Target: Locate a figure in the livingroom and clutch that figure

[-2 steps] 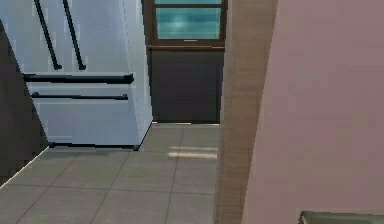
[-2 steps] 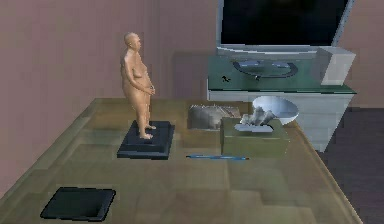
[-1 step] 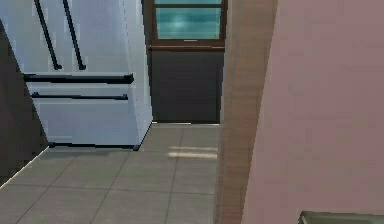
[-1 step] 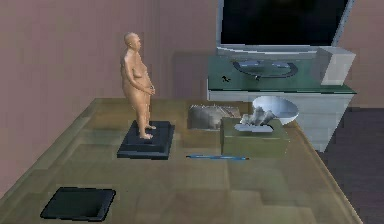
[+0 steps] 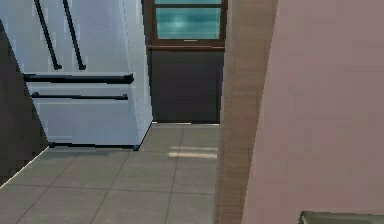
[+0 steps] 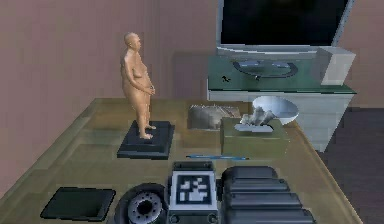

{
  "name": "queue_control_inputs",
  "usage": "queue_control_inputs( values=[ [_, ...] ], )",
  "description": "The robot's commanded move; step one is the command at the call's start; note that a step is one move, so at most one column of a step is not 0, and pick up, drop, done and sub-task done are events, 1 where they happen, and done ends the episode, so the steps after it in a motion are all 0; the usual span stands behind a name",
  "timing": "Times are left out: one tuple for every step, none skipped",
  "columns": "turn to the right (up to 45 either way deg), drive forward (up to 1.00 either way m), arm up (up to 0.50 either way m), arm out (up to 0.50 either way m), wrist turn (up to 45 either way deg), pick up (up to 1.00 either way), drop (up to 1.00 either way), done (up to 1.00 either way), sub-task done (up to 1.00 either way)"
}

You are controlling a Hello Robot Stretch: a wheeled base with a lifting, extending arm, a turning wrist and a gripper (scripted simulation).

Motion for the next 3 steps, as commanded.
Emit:
queue_control_inputs(
  values=[
    [0.0, 0.00, 0.00, 0.12, 0.0, 0.00, 0.00, 0.00, 0.00],
    [0.0, 0.00, 0.00, 0.00, 45.0, 0.00, 0.00, 0.00, 0.00],
    [0.0, 0.00, 0.00, 0.00, 45.0, 0.00, 0.00, 0.00, 0.00]
  ],
)
